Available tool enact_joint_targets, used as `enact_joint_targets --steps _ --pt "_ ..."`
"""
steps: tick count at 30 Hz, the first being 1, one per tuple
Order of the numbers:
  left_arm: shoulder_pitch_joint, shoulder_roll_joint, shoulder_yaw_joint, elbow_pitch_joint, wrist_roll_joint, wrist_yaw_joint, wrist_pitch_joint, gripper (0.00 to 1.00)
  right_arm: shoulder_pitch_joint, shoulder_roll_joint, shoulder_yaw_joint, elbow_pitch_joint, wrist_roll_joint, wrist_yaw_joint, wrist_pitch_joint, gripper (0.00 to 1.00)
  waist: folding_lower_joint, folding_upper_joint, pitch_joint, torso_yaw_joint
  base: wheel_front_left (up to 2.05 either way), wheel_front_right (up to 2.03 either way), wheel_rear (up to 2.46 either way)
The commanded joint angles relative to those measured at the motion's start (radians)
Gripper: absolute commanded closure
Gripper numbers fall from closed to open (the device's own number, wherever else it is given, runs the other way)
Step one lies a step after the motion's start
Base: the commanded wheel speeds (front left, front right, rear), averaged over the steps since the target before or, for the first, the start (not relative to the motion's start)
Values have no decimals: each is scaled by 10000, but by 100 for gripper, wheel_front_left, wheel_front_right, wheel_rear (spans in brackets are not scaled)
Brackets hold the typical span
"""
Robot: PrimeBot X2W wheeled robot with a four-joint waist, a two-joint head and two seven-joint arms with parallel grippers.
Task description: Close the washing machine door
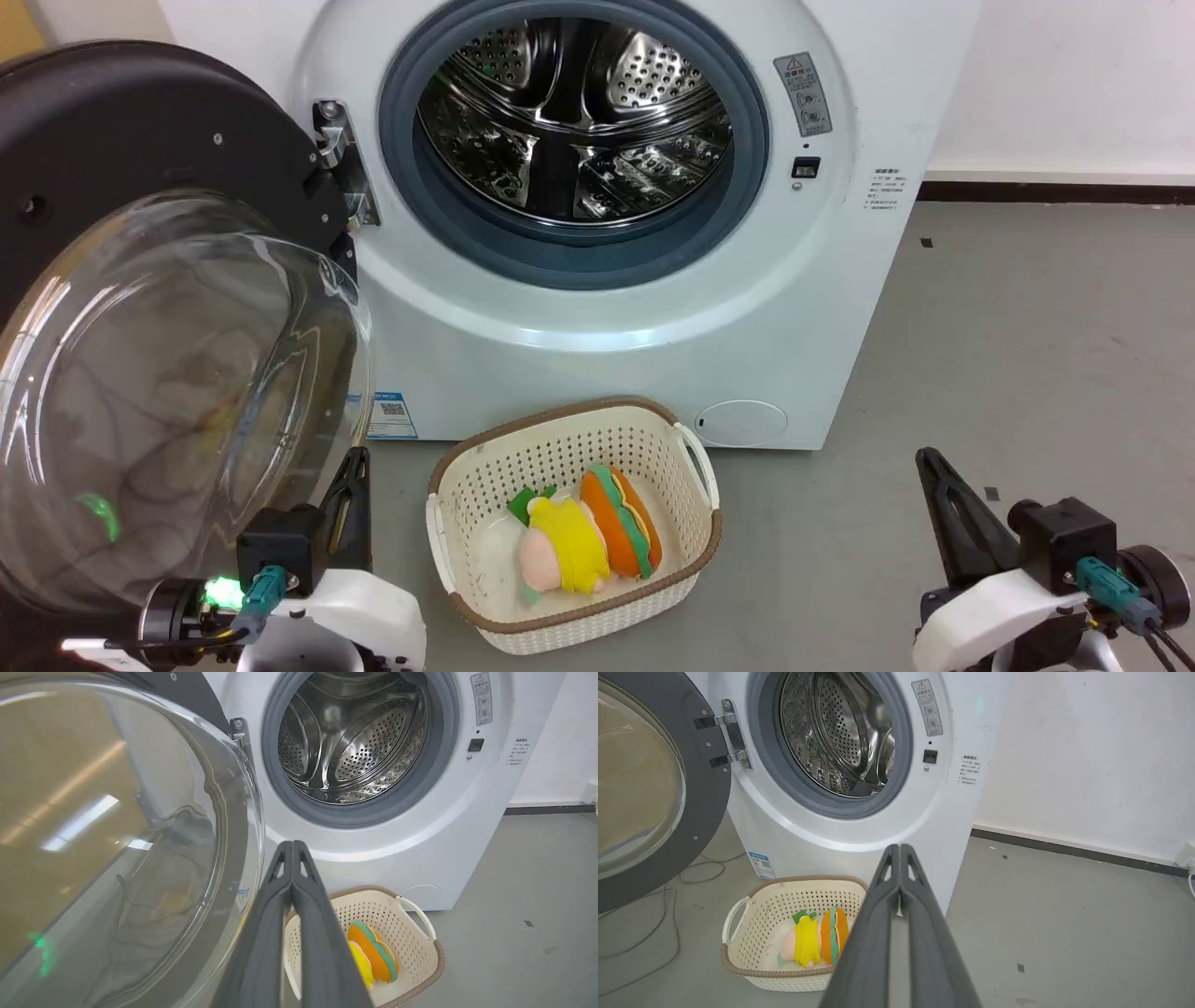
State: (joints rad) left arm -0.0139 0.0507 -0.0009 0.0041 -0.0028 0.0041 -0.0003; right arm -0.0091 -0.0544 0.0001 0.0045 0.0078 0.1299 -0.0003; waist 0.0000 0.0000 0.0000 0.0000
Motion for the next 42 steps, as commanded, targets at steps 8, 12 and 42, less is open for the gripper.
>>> enact_joint_targets --steps 8,12,42 --pt "139 -5 9 -41 28 -41 3 100 91 41 -1 -45 -78 8 3 100 0 0 0 0 0 0 0" --pt "139 -5 9 -41 28 -41 3 100 91 41 -1 -45 -78 8 3 100 0 0 0 0 0 0 0" --pt "-9 0 -42 11 -16 101 -69 0 2 1 -67 12 73 0 -71 0 0 0 7 2 0 0 0"
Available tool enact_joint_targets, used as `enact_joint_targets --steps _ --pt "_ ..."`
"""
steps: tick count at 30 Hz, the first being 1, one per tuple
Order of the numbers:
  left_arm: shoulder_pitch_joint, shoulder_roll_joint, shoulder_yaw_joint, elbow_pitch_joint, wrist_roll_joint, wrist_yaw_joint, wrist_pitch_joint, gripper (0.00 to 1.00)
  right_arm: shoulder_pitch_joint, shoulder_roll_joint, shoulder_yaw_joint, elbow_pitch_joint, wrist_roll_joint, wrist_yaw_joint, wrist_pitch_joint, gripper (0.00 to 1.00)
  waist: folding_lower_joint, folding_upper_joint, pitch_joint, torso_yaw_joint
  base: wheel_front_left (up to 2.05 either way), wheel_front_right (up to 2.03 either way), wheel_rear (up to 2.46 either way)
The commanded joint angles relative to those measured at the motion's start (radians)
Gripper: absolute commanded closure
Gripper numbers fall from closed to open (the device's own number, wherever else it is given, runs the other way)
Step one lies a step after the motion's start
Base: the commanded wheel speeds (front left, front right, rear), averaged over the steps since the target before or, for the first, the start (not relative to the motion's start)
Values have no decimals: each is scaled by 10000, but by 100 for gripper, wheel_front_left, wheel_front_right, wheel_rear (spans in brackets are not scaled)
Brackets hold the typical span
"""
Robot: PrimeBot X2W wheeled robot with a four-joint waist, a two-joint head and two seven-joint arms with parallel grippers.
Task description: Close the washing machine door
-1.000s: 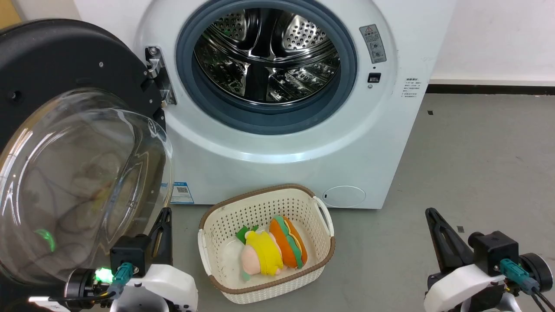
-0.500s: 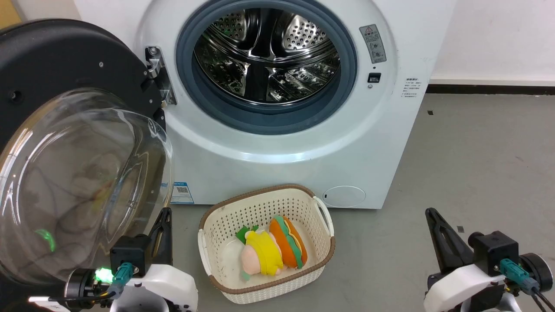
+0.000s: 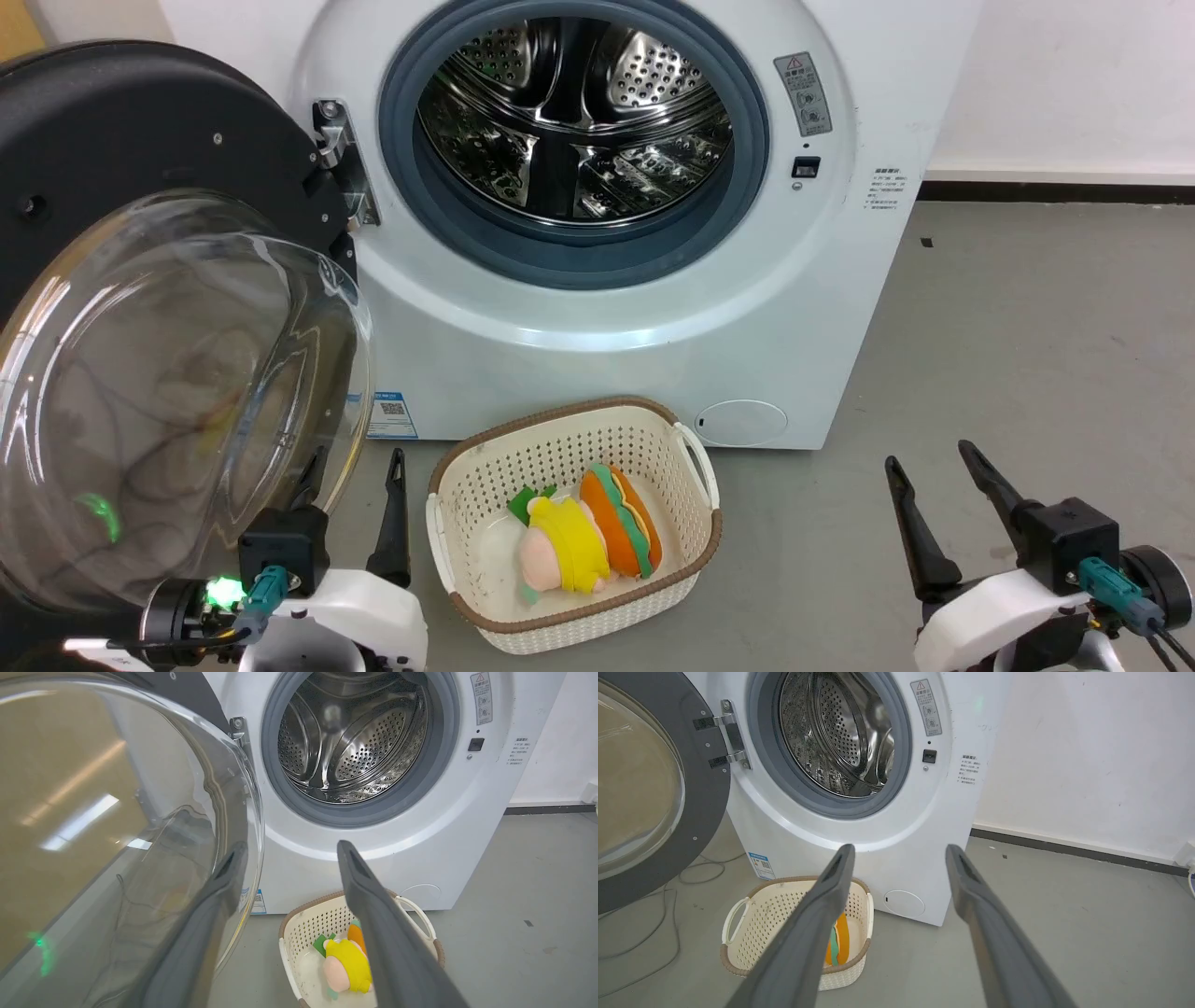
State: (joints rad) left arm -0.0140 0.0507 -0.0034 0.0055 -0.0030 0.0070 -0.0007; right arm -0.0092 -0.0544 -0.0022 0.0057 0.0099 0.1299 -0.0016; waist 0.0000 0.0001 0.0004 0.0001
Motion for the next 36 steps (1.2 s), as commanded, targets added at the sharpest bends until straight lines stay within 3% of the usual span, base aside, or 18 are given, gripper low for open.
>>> enact_joint_targets --steps 1,3,4,5,6,23,36 --pt "-12 0 -31 -4 -19 102 -86 0 4 1 -64 1 76 0 -78 0 0 -1 5 2 0 0 0" --pt "-20 0 -57 -10 -20 159 -128 0 4 2 -102 4 120 0 -120 0 0 -1 9 7 0 0 0" --pt "-25 3 -71 -12 -15 186 -149 27 4 2 -119 5 142 0 -141 0 0 -1 11 12 0 0 0" --pt "-32 5 -84 -21 -12 214 -170 83 3 3 -135 6 162 1 -162 0 0 -1 13 16 0 0 0" --pt "-39 10 -98 -33 -7 239 -191 100 1 3 -151 6 180 1 -183 0 0 -1 16 22 0 0 0" --pt "-553 357 -122 -770 -17 569 -525 100 -35 8 -336 12 421 2 -517 0 0 -1 56 409 0 0 0" --pt "-1665 957 509 -1534 -257 495 -796 100 12 13 -586 189 643 2 -788 0 0 -1 116 1075 0 0 0"
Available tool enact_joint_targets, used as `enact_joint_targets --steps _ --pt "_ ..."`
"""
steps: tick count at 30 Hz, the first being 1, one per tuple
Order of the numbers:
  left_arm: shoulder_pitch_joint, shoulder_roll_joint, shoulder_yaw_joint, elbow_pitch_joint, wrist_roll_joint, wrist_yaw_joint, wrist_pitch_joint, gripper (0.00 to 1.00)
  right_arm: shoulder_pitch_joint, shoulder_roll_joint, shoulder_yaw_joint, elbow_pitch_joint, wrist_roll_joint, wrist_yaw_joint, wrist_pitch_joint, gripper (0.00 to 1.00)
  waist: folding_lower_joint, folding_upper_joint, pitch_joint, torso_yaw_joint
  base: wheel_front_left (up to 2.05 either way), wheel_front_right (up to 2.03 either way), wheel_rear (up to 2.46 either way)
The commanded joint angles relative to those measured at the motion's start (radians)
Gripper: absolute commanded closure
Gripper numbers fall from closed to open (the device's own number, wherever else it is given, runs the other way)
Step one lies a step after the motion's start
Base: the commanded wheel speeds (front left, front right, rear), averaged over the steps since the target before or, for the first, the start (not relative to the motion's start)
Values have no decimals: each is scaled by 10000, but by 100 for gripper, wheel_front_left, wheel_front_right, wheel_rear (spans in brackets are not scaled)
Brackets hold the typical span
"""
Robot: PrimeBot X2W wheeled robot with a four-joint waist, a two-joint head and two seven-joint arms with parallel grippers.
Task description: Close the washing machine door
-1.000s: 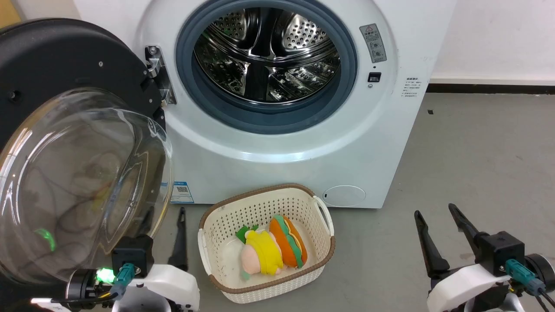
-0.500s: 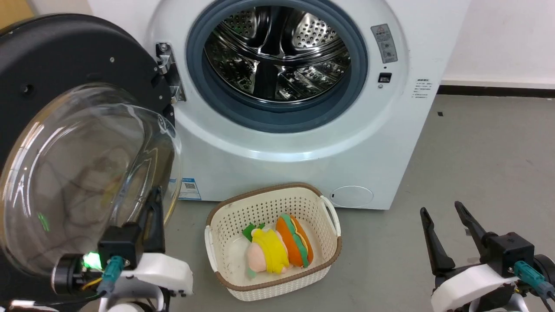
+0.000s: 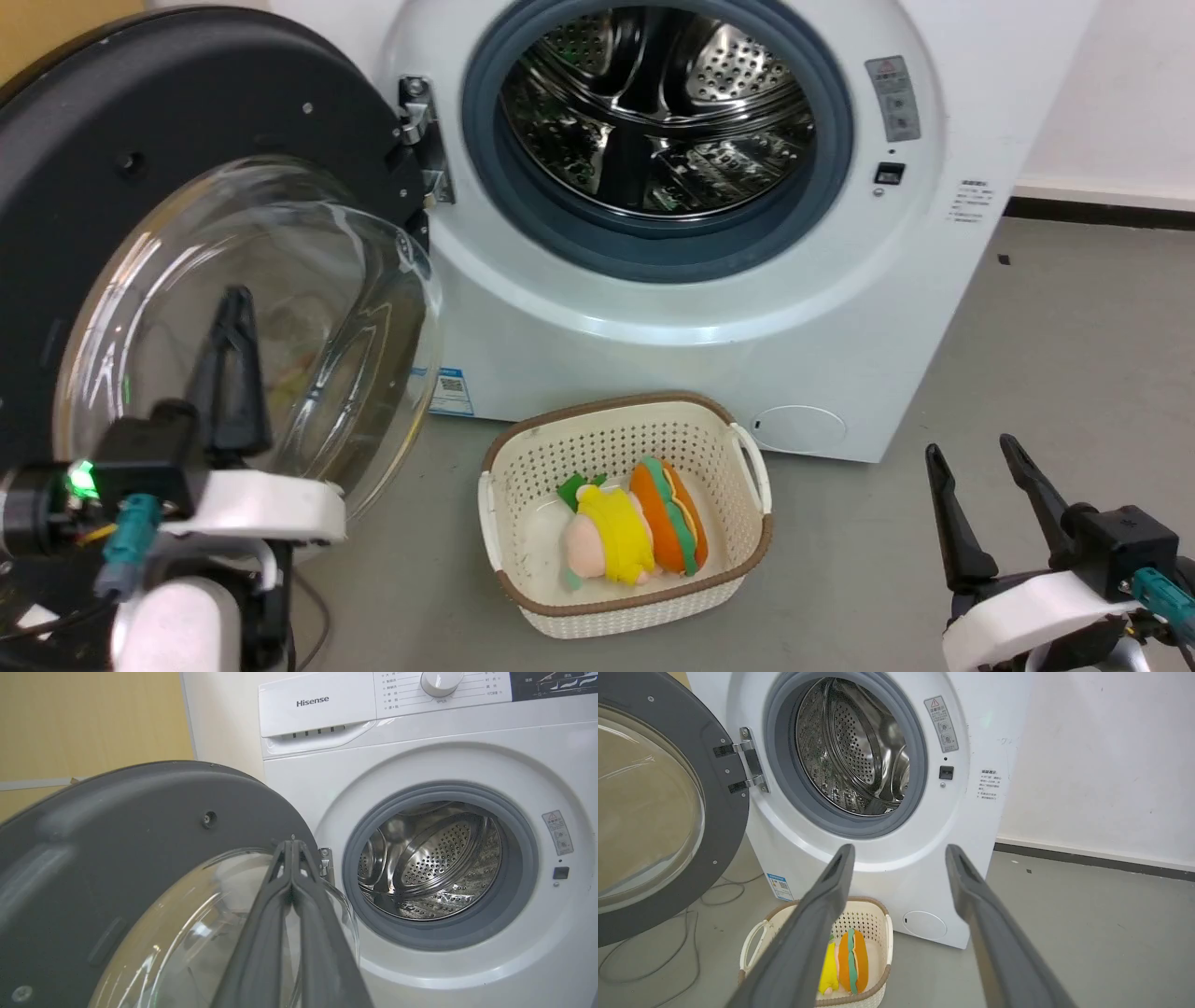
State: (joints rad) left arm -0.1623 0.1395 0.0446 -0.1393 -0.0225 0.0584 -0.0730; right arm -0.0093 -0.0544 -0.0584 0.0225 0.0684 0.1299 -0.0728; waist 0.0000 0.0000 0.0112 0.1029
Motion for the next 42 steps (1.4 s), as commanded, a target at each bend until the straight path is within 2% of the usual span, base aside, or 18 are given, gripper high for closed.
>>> enact_joint_targets --steps 1,9,20,27,31,35,42 --pt "-277 111 91 -137 -81 -33 -94 100 15 13 -45 38 76 2 -97 0 0 0 15 111 0 0 0" --pt "-1109 292 810 -435 -517 -231 -262 100 -16 16 -229 169 213 3 -265 0 0 0 126 661 0 0 0" --pt "-2037 437 2544 -223 -1168 -776 -490 100 -93 19 -485 342 375 4 -493 0 0 0 321 1405 0 0 0" --pt "-2323 769 3537 417 -1551 -1030 -630 100 -130 22 -583 497 490 4 -640 0 0 0 404 1767 0 0 0" --pt "-2430 1110 4065 1104 -1679 -1017 -530 100 -157 23 -622 562 542 4 -723 0 0 0 476 1949 0 0 0" --pt "-2687 1338 4367 1974 -2062 -1075 -122 100 -171 24 -646 560 609 5 -807 0 0 0 554 2125 0 0 0" --pt "-3743 1484 4981 3534 -3992 -1228 1593 100 -142 27 -757 614 719 5 -953 0 0 0 628 2420 0 0 0"
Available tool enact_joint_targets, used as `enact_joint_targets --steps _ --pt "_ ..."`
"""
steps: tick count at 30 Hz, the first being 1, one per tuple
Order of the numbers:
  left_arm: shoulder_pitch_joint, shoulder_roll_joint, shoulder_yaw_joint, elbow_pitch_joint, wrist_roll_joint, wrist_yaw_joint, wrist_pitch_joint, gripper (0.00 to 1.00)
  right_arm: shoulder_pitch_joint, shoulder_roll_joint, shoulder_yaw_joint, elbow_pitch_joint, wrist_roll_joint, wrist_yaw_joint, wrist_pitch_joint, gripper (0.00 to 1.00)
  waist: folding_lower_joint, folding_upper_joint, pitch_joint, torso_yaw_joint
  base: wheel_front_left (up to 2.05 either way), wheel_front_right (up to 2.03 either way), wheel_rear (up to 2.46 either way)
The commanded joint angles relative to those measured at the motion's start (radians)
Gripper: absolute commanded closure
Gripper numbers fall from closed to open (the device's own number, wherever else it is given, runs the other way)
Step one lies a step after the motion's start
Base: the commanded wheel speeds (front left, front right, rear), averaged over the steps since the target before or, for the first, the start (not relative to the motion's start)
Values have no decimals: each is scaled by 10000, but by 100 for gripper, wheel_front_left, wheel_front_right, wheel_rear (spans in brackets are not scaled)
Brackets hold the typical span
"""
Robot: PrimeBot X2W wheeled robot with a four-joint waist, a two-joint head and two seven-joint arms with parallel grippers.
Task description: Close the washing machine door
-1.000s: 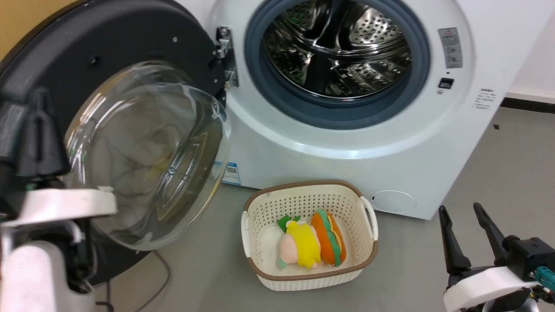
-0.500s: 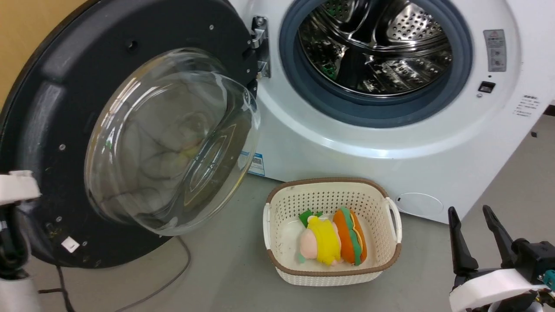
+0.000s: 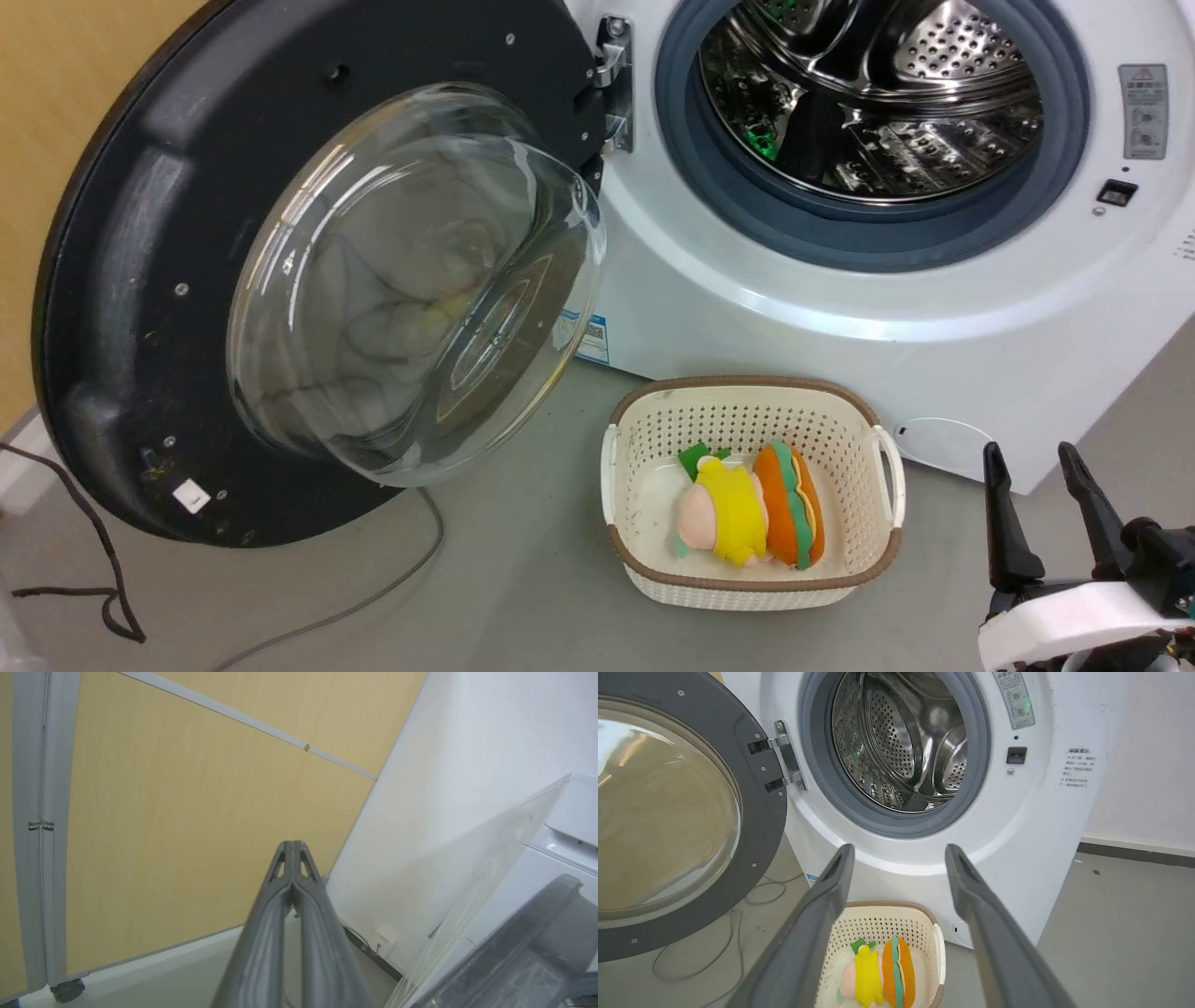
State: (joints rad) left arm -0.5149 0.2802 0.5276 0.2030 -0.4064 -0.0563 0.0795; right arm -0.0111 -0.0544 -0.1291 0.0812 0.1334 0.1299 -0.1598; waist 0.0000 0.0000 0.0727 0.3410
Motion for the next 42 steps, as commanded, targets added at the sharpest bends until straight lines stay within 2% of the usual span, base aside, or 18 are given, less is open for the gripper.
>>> enact_joint_targets --steps 1,7,12,13,18,22,30,42 --pt "-352 116 243 344 -378 -91 291 100 -115 27 -53 30 84 5 -103 0 0 0 24 77 0 0 0" --pt "-844 470 596 1506 -1508 -235 1651 100 -147 29 -53 66 195 6 -228 0 0 0 160 164 0 0 0" --pt "-881 442 564 1770 -2755 -376 3077 100 -186 31 -97 77 303 6 -333 0 0 0 268 206 0 0 0" --pt "-881 442 564 1770 -2755 -376 3077 100 -186 31 -97 77 303 6 -333 0 0 0 268 206 0 0 0" --pt "-318 355 28 1013 -4276 -439 4549 100 -188 32 -66 102 447 6 -437 0 0 0 352 282 0 0 0" --pt "342 370 -364 406 -5308 -483 5306 100 -192 34 -107 136 505 6 -521 0 0 0 408 362 0 0 0" --pt "1271 316 -854 -513 -7111 -571 6055 100 -219 36 -366 236 633 7 -688 0 0 0 489 597 0 0 0" --pt "2773 -465 -2597 -3355 -9384 -701 6731 100 -195 40 -820 401 988 8 -939 0 0 0 379 1138 0 0 0"
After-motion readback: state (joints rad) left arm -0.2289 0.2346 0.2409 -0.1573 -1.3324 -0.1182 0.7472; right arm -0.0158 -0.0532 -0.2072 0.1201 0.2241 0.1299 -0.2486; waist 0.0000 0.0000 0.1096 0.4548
